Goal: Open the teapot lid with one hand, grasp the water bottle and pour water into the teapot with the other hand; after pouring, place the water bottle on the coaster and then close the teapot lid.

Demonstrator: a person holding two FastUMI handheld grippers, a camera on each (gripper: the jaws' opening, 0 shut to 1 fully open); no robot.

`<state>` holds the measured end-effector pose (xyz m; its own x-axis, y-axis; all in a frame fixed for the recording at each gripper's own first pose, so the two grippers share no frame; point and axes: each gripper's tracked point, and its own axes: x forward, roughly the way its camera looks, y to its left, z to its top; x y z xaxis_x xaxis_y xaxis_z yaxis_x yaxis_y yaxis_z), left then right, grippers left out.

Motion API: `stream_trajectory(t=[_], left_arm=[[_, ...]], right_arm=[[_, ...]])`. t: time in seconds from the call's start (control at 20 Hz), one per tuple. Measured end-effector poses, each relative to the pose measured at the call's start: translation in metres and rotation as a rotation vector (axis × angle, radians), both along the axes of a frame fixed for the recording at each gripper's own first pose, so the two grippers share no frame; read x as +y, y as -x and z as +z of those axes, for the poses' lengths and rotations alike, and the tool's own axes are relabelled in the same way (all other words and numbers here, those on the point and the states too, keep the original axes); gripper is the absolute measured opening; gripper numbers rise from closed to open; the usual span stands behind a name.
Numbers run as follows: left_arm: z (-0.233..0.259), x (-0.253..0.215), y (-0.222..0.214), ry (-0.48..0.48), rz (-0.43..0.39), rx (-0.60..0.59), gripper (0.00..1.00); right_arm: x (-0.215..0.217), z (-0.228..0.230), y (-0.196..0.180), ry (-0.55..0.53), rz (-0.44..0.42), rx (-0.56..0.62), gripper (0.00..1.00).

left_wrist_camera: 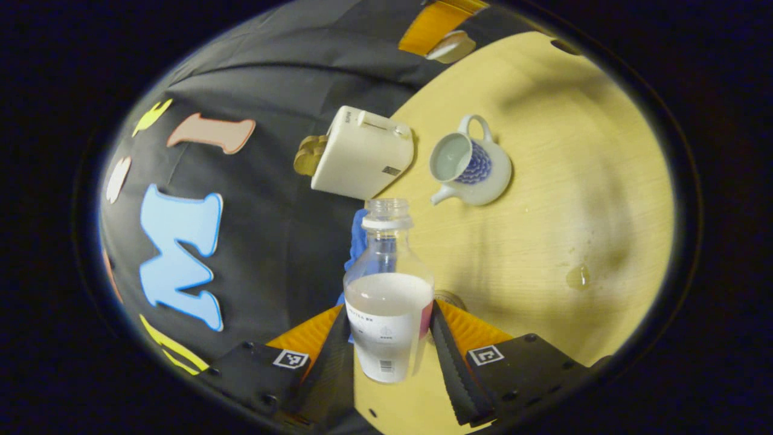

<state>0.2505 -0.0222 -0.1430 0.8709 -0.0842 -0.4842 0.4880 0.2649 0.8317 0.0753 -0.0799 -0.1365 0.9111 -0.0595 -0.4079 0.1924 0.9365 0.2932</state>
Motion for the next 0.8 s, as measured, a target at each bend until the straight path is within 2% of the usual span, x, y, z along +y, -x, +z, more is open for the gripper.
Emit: stream_trajectory(t=[0.3, 0.8], left_arm=[[-0.017, -0.009, -0.001, 0.372, 0.101, -0.048, 0.84], [-0.001, -0.036, -0.016, 0.916, 0.248, -0.191, 0.82]], right_arm=[[0.007, 0.013, -0.016, -0.02, -0.007, -0.024, 0.05], [0.02, 0.023, -0.027, -0.026, 0.004, -0.043, 0.06]])
